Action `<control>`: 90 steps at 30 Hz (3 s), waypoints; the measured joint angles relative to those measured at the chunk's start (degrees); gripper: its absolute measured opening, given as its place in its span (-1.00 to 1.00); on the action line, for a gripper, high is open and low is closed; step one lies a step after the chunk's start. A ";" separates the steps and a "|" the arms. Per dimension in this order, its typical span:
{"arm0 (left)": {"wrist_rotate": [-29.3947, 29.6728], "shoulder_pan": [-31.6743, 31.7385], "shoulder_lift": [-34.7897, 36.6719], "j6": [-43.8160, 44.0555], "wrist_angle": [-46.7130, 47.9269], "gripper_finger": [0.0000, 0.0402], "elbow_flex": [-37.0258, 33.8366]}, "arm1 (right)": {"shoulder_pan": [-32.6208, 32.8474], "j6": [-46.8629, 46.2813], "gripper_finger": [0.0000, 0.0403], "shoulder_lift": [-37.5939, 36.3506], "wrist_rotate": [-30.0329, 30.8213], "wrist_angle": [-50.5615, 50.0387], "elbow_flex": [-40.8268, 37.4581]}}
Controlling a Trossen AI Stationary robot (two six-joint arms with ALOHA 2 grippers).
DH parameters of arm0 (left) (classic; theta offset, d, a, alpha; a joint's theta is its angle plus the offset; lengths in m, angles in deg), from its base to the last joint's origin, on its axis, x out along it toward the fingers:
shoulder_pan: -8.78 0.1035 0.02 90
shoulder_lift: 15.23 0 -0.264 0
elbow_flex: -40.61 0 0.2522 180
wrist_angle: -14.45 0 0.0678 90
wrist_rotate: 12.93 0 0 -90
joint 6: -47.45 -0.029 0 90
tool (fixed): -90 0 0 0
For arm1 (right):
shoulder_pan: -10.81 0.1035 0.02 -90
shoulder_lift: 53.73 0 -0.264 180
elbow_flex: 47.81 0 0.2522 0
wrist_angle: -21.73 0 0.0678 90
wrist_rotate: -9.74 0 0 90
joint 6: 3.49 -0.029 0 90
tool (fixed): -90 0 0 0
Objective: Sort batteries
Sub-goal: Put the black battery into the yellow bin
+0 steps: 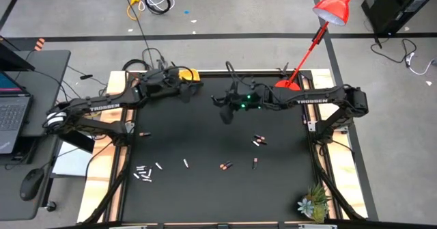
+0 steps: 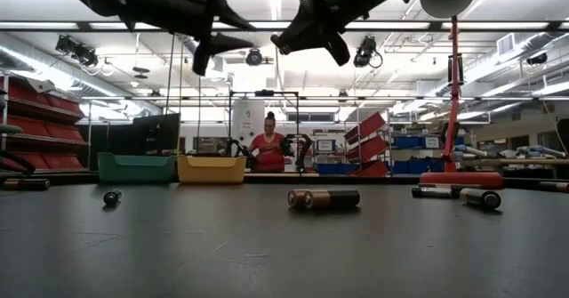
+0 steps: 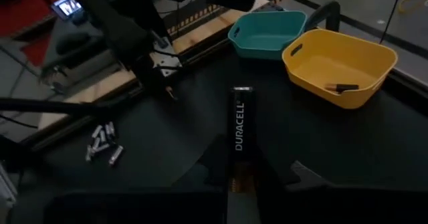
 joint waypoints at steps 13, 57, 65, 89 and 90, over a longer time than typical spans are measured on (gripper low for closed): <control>-4.47 -2.90 -11.26 2.28 -19.80 -0.26 0.00 | -1.15 -2.86 -0.79 -0.07 -0.39 2.16 0.00; 1.77 22.40 -14.84 -11.50 9.32 -0.75 -0.01 | -0.95 -1.07 0.05 -0.24 -5.00 -7.85 0.07; 2.73 27.40 -19.55 -14.83 13.91 -0.75 0.18 | -1.88 2.09 -0.03 -0.24 -5.01 -7.63 0.07; -3.48 15.69 -11.13 -26.79 22.57 -0.16 7.34 | -7.78 -0.09 -0.16 -2.65 -12.33 -32.78 0.07; -3.48 14.56 -10.04 -26.75 23.91 -0.17 7.30 | -7.77 0.45 -0.18 -2.79 -12.05 -37.63 -0.05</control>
